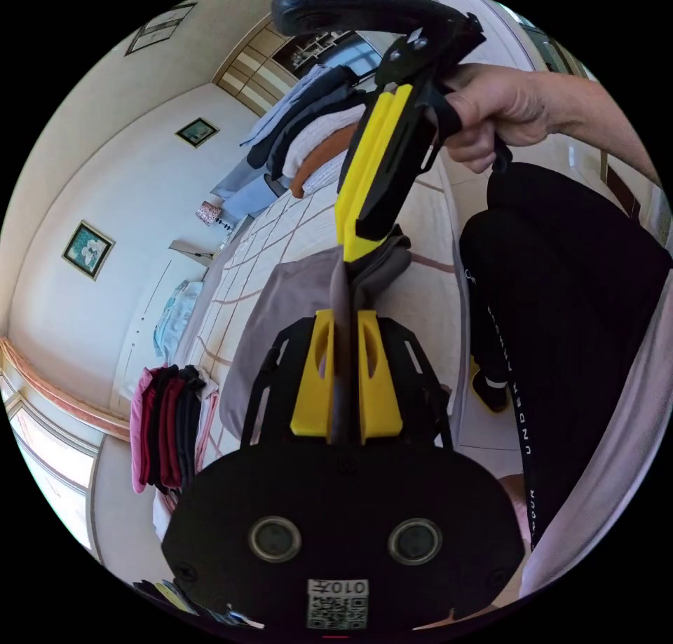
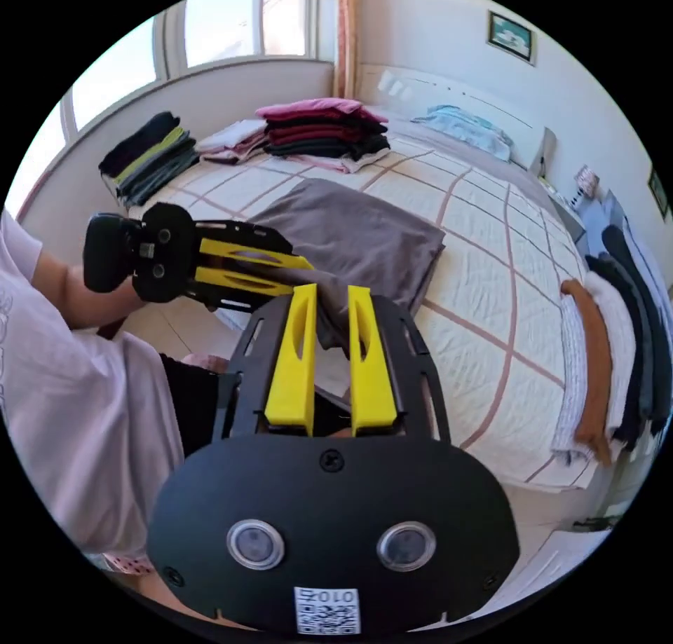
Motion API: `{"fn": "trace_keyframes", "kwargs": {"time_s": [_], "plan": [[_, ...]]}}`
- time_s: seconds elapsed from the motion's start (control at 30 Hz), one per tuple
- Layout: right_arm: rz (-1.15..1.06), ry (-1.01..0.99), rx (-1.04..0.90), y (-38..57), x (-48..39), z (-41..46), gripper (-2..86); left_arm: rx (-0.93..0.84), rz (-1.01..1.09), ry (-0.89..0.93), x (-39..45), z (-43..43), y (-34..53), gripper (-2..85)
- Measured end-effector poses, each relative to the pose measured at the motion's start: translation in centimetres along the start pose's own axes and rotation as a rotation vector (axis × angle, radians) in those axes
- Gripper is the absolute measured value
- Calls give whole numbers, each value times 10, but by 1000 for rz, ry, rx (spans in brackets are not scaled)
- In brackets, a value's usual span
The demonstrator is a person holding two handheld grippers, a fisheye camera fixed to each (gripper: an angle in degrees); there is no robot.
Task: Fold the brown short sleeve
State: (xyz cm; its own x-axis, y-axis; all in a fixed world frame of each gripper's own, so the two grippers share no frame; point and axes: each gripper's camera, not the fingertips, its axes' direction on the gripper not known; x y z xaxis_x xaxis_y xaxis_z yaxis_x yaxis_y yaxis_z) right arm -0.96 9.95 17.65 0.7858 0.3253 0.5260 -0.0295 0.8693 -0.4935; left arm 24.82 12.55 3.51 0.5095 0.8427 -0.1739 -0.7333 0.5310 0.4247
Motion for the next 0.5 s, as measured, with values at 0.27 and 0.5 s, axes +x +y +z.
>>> {"fn": "trace_keyframes", "kwargs": {"time_s": [0.27,0.5], "plan": [[707,-892,106,110,150,32,202,78,-137,48,-28,-8,28,51],[822,-1097,124,97,224,83,215,80,-104,37,-43,-1,47,53]]}}
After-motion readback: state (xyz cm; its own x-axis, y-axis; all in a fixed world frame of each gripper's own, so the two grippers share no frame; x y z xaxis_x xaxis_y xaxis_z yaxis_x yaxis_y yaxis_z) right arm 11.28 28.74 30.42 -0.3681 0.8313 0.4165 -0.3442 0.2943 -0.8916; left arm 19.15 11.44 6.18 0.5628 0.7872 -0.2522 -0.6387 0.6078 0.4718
